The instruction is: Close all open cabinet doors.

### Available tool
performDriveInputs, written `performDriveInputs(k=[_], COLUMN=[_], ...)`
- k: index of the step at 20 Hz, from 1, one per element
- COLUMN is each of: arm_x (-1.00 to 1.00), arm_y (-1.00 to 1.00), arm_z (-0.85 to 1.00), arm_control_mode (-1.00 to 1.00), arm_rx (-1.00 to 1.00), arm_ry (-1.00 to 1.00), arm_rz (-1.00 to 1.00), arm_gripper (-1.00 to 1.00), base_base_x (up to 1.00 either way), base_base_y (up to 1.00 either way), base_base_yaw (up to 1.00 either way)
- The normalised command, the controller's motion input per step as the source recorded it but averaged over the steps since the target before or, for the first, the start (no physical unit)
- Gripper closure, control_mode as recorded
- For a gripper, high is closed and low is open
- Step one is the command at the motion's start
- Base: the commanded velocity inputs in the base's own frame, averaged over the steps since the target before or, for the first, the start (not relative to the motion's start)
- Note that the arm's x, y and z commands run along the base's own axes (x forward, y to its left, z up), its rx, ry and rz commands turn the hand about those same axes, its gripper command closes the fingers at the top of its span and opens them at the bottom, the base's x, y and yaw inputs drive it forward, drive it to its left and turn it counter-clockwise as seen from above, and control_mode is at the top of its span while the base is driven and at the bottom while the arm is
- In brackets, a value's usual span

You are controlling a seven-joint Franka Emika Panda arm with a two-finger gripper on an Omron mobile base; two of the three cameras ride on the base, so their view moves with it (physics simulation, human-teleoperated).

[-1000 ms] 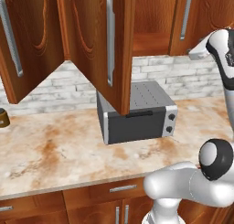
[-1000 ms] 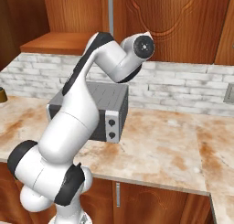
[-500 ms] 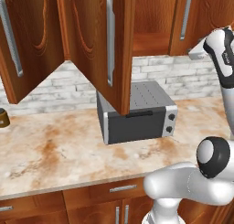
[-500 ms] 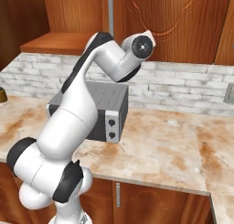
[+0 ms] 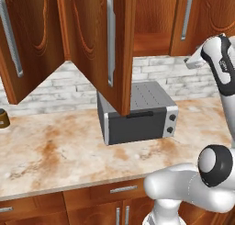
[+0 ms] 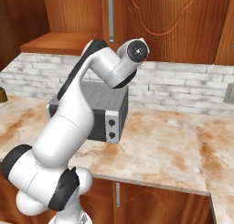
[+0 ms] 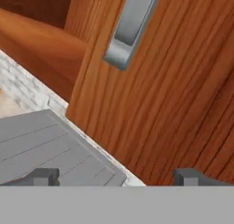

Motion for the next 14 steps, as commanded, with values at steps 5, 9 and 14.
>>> performDriveInputs(k=[5,9,14], arm_x=[-0.47,-0.99,-1.00], arm_y=[0.69,0.76,0.73], arm_z=[-0.81,-0.10,0.22], arm_control_mode=[-1.00,-1.00,-1.00], arm_rx=[-0.14,-0.28,-0.37], arm_ry=[-0.01,-0.12,-0.11], arm_rz=[0.10,0.01,0.01], arm_gripper=[-1.00,-1.00,-1.00], base_base_x=[0.00,0.00,0.00], base_base_y=[0.00,0.00,0.00], base_base_yaw=[0.00,0.00,0.00])
